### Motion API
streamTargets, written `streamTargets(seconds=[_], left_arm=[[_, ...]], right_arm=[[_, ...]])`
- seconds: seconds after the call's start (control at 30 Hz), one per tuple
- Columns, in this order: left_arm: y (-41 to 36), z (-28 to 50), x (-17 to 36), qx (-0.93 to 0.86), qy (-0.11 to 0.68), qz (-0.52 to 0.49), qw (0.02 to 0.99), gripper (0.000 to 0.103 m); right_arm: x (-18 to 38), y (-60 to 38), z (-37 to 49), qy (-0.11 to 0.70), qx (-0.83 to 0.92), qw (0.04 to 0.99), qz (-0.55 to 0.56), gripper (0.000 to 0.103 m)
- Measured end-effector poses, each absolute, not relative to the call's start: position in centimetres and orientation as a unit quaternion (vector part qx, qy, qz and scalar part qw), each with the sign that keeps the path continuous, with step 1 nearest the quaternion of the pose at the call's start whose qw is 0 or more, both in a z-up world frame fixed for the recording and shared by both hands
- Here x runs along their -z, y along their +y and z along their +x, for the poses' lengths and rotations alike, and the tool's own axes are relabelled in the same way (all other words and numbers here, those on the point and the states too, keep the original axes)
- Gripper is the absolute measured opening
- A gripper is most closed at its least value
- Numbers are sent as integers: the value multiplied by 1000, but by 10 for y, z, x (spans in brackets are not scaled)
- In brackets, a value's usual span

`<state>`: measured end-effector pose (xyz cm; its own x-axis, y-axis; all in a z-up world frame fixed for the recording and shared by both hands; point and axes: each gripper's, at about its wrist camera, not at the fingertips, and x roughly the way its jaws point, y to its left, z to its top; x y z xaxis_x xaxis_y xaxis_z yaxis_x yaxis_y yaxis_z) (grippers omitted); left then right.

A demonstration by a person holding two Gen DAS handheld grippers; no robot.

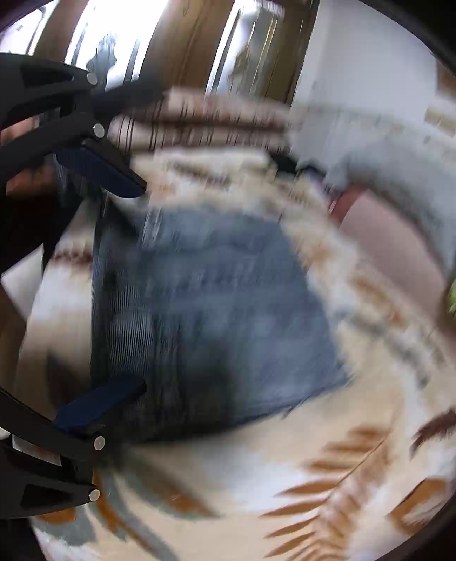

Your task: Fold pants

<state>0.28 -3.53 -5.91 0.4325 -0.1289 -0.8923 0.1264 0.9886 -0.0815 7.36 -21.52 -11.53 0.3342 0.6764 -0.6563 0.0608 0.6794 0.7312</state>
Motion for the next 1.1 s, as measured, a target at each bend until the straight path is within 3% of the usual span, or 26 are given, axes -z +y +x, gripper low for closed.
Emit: streamTargets(seconds=[0.1, 0.23, 0.33, 0.47, 0.67, 0.77, 0.83, 0.9, 0.93, 1.1], left_arm=[[-31, 10, 84, 79, 557, -1, 826, 102], [-11, 17, 73, 91, 561, -70, 819, 101], [7, 27, 59, 92, 532, -101, 836, 101], [26, 56, 72, 125, 554, -197, 799, 101], [12, 66, 88, 137, 564, -210, 787, 99], [-1, 70, 92, 128, 564, -187, 794, 89], [-7, 72, 92, 122, 563, -165, 800, 77], [-11, 72, 92, 123, 563, -154, 803, 70], [-12, 72, 92, 120, 563, -148, 804, 67], [-15, 72, 93, 118, 560, -128, 810, 60]], right_arm=[[96, -215, 80, 539, -206, 744, 338, 102], [72, -238, 93, 509, -192, 771, 332, 102], [86, -268, 104, 515, -161, 766, 350, 102], [121, -272, 121, 542, -181, 721, 393, 102], [132, -259, 130, 543, -221, 701, 406, 102], [134, -259, 135, 546, -223, 700, 403, 102], [132, -251, 137, 553, -225, 704, 384, 102], [129, -244, 137, 556, -223, 708, 375, 97], [127, -241, 135, 558, -220, 711, 368, 90], [134, -235, 136, 570, -203, 717, 346, 85]])
